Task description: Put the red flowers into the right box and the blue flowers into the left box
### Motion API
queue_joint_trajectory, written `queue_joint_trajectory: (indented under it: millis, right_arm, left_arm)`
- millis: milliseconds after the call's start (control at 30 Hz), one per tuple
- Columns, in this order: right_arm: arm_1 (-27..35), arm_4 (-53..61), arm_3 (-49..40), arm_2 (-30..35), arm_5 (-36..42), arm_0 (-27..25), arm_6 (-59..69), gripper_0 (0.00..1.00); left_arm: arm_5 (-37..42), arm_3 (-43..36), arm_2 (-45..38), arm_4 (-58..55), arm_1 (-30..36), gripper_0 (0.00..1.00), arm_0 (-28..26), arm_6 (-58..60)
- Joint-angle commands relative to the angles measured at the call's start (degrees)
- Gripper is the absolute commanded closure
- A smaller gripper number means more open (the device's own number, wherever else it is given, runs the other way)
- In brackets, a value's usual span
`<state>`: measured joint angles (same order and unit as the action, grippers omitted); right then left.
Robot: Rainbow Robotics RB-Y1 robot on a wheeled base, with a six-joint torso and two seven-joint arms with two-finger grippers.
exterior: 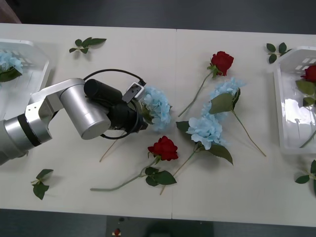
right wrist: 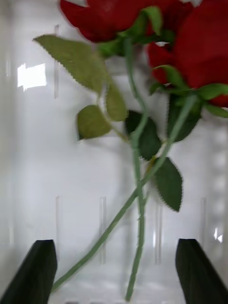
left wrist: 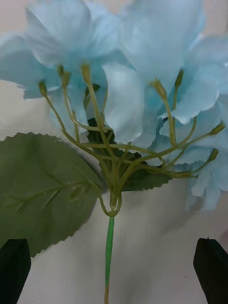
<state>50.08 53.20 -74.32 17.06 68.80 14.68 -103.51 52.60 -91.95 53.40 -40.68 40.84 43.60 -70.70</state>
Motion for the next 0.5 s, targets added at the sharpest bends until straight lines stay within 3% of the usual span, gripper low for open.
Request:
queue_joint_trajectory:
  millis: [33, 200, 367, 500]
  right_arm:
    - [1.6, 0.8, -8.2, 4.2, 8.3, 4.0, 1.3, 0.0]
    - [-0.7, 1.9, -16.6, 4.5, 18.0, 6.1, 1.8, 0.0]
    - [-6.3, 2.3, -22.3, 4.2, 21.5, 7.1, 1.3, 0.0]
    - [-9.2, 1.8, -25.3, 0.2, 22.3, 8.5, -0.2, 0.0]
  left_arm:
    - [-0.7, 0.1, 0.9, 1.4, 0.0, 0.0, 1.6, -0.9]
    - [-1.2, 0.3, 2.2, 2.3, -0.6, 0.01, 1.7, -0.6]
    - [-1.2, 1.3, 2.9, 2.8, -1.6, 0.08, 1.7, -0.4]
    - [-1.4, 2.8, 3.6, 4.4, -2.6, 0.12, 1.7, -0.3]
